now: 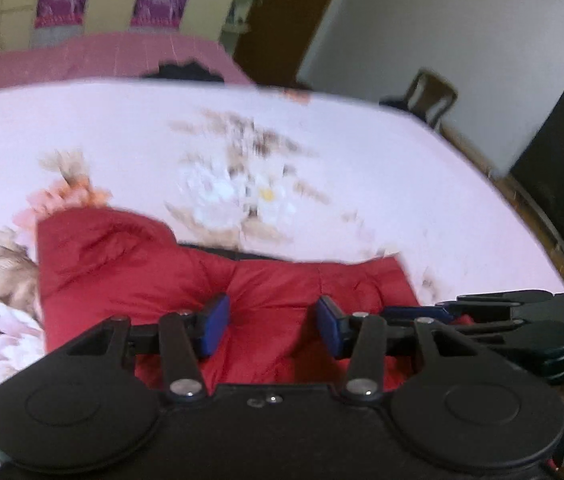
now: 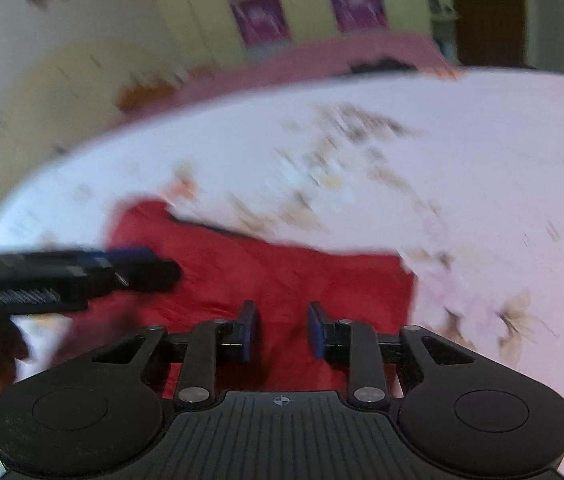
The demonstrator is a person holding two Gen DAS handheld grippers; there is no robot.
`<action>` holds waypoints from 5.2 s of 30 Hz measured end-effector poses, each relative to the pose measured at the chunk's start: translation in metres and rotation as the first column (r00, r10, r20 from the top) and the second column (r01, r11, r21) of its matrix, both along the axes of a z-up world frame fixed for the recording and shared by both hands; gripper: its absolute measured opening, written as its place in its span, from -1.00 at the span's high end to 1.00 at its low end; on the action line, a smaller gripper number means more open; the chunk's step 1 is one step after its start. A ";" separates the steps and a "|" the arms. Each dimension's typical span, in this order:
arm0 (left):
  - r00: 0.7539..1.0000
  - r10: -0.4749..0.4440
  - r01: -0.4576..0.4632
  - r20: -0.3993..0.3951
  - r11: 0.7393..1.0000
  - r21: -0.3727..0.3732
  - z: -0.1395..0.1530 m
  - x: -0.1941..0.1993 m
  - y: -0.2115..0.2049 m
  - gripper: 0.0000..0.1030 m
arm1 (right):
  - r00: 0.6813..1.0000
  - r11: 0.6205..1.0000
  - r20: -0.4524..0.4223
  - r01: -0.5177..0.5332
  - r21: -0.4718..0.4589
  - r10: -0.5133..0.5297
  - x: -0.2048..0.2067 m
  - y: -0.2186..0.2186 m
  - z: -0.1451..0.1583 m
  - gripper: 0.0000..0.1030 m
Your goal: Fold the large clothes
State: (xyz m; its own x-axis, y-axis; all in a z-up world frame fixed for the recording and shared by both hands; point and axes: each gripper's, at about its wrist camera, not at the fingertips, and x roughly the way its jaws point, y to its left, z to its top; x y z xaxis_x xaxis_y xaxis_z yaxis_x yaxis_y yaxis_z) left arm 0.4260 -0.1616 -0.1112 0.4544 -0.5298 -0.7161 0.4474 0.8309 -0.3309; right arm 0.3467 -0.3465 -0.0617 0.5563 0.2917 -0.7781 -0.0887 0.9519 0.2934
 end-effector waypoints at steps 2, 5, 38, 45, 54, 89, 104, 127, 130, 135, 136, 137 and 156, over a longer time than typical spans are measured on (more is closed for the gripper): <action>0.999 -0.009 0.010 -0.034 1.000 0.012 -0.010 0.006 -0.004 0.11 | 0.999 0.998 -0.018 0.033 0.044 -0.032 -0.006 -0.011 -0.013 0.45; 0.998 -0.004 0.004 -0.060 1.000 0.006 -0.019 0.009 0.000 0.10 | 0.996 0.986 -0.026 0.088 0.141 -0.085 -0.010 -0.027 -0.026 0.46; 0.990 0.049 -0.044 0.136 0.998 -0.042 0.027 -0.160 0.048 0.28 | 0.989 0.984 0.111 0.078 0.158 -0.096 -0.106 -0.035 0.027 0.74; 0.992 0.040 -0.044 0.121 0.999 0.029 0.007 -0.154 0.036 0.28 | 0.997 0.991 0.038 0.068 0.120 -0.073 -0.090 -0.034 -0.012 0.75; 0.987 0.014 -0.017 0.161 1.000 0.017 0.053 -0.204 0.052 0.31 | 0.982 0.988 0.185 -0.050 0.148 0.022 -0.155 -0.031 0.073 0.74; 0.982 0.078 -0.096 0.169 0.991 0.096 0.016 -0.222 0.025 0.30 | 0.992 0.983 0.128 -0.025 0.181 0.002 -0.150 -0.016 0.006 0.76; 0.969 0.157 -0.182 0.188 0.976 0.120 0.027 -0.168 0.038 0.17 | 0.983 0.972 0.161 0.053 0.228 -0.091 -0.083 -0.049 0.005 0.76; 0.945 0.302 -0.320 -0.125 0.934 -0.157 -0.009 -0.121 0.098 -0.58 | 0.992 0.873 -0.059 0.128 0.470 -0.114 -0.072 -0.087 -0.027 -0.36; 0.947 0.291 -0.310 -0.133 0.937 -0.158 -0.014 -0.119 0.097 -0.56 | 0.993 0.870 -0.063 0.117 0.478 -0.100 -0.069 -0.085 -0.027 -0.36; 0.945 0.296 -0.319 -0.138 0.928 -0.191 -0.013 -0.120 0.098 -0.27 | 0.994 0.847 -0.091 0.095 0.523 -0.055 -0.056 -0.069 -0.034 0.22; 0.948 0.292 -0.312 -0.124 0.931 -0.190 -0.007 -0.122 0.096 -0.21 | 0.995 0.849 -0.085 0.090 0.521 -0.053 -0.055 -0.067 -0.032 0.39; 0.951 0.290 -0.306 -0.107 0.934 -0.185 0.000 -0.125 0.094 -0.15 | 0.996 0.853 -0.068 0.084 0.515 -0.058 -0.058 -0.066 -0.025 0.52; 0.982 0.190 -0.190 0.017 0.976 0.102 0.015 -0.129 0.060 -0.12 | 0.993 0.941 -0.025 0.114 0.320 -0.112 -0.078 -0.032 0.005 0.54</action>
